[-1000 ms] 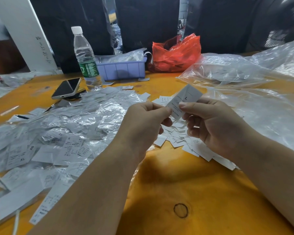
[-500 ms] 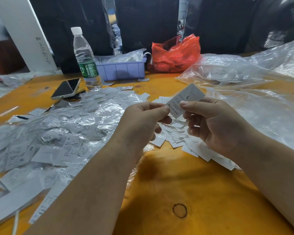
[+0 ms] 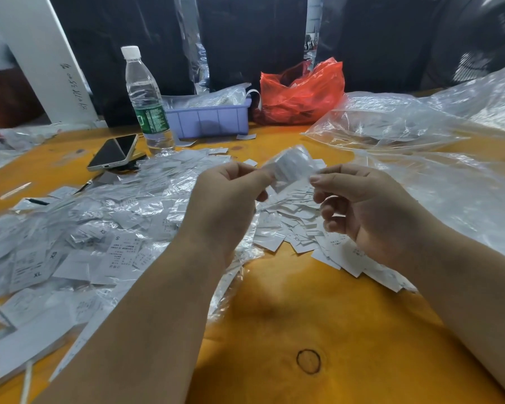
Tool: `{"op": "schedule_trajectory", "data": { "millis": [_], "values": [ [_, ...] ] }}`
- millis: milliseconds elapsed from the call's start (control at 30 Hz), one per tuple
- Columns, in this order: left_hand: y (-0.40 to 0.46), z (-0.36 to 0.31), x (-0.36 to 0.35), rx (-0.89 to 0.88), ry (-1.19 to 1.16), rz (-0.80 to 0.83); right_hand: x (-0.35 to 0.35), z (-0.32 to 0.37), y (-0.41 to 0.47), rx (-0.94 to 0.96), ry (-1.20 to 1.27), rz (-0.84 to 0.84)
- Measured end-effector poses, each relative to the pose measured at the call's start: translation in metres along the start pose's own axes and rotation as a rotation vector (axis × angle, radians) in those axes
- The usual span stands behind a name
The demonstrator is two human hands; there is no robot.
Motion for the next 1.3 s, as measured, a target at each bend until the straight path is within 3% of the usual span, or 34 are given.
{"op": "schedule_trajectory", "data": {
  "millis": [133,200,267,400,500,733,1000,1167,1300],
  "values": [
    [-0.011,-0.029,0.02,-0.317,0.422,-0.315,0.006,0.017,-0.008,0.151,-0.488,-0.163],
    [-0.016,-0.037,0.017,-0.4,0.668,-0.366,0.0,0.021,-0.01,0.218,-0.637,-0.156],
    [-0.012,-0.033,0.012,-0.328,0.876,-0.335,-0.005,0.021,-0.011,0.244,-0.722,-0.139],
    [-0.001,-0.011,0.017,0.042,1.141,-0.243,-0.01,0.018,-0.009,0.22,-0.931,-0.118],
    [0.0,-0.009,0.017,0.111,1.165,-0.195,-0.012,0.008,-0.004,0.125,-1.101,-0.058],
    [-0.007,-0.024,-0.003,-0.122,1.039,-0.154,-0.01,-0.013,0.004,-0.1,-1.34,0.035],
    [-0.006,-0.018,-0.011,-0.113,0.987,-0.09,-0.013,-0.005,0.002,0.006,-1.334,0.012],
    [-0.006,-0.017,-0.013,-0.11,0.98,-0.071,-0.01,-0.01,0.002,-0.08,-1.325,0.01],
    [-0.005,-0.015,-0.014,-0.099,0.981,-0.056,-0.012,-0.003,0.0,0.025,-1.28,0.003]
  ]
}}
Point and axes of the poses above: each hand's wrist, its own y-axis towards the middle knuckle, its own x-axis out of the back of the hand, z = x × y, the point moved 7 cm from there along y, towards the middle knuckle, and after that the axes turned 13 degrees about z, right-handed, at the moved point
